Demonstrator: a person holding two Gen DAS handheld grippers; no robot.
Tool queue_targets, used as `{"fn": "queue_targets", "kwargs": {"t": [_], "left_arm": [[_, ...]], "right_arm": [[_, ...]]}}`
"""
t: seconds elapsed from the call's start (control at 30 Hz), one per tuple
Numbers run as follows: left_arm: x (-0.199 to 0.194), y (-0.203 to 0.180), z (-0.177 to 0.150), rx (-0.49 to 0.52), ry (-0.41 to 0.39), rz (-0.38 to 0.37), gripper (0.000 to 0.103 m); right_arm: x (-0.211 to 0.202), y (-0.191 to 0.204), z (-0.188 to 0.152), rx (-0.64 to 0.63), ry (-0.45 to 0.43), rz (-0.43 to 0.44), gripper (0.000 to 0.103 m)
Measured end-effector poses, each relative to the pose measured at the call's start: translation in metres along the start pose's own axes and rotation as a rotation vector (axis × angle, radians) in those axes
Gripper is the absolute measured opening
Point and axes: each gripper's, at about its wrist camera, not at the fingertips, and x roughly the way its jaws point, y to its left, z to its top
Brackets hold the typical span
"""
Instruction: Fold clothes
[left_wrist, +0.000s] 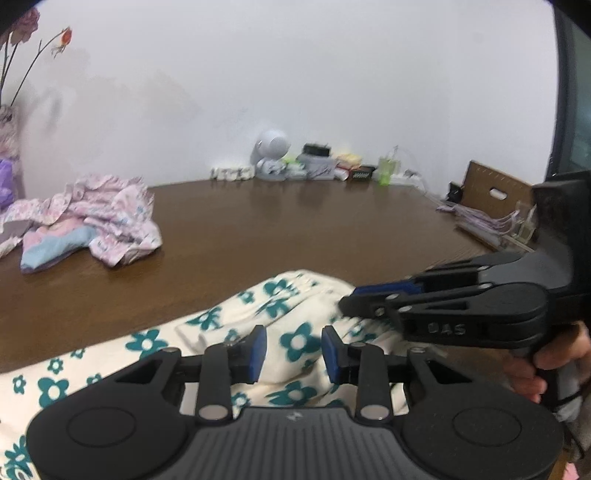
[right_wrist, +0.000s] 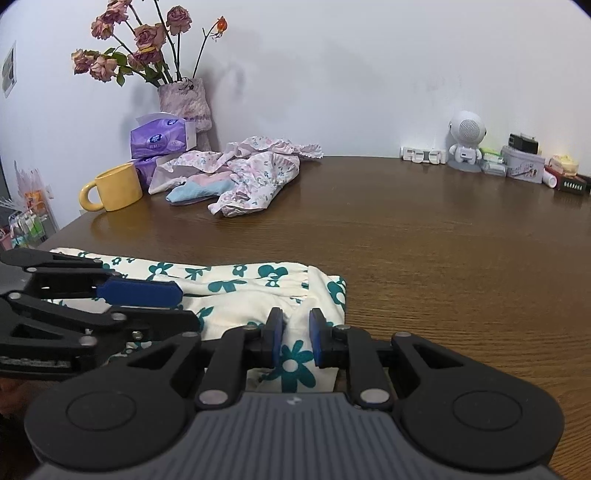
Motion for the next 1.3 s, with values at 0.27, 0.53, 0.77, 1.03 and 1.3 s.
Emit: {"fn": "queue_targets", "kwargs": {"t": [0.27, 0.53, 0.77, 1.03, 1.3], "left_arm": [[0.008, 0.004, -0.005, -0.012, 0.044, 0.030, 0.025], [-0.004, 0.013, -0.001, -0.068, 0.004, -0.017, 0.025], [-0.022, 0.052, 0.015, -0.275, -0.053, -0.014, 0.046], [0.013, 0.075, 0.011, -0.411, 0.110, -0.061, 0.025], [0.031, 0.078, 0.020, -0.352, 0.118, -0.010, 0.010]], "right_arm": [[-0.006, -0.003, 0.009, 0.009, -0.015, 0.021, 0.018], [0.012, -0.032, 0.034, 0.116, 0.034, 0.079, 0.018], [0.029, -0.057, 0.042, 0.216, 0.084, 0.113, 0.031], [0.051, -0.055, 0.048, 0.209, 0.140, 0.128, 0.032], [0.052, -0.047, 0.041, 0.171, 0.130, 0.100, 0.012]]}}
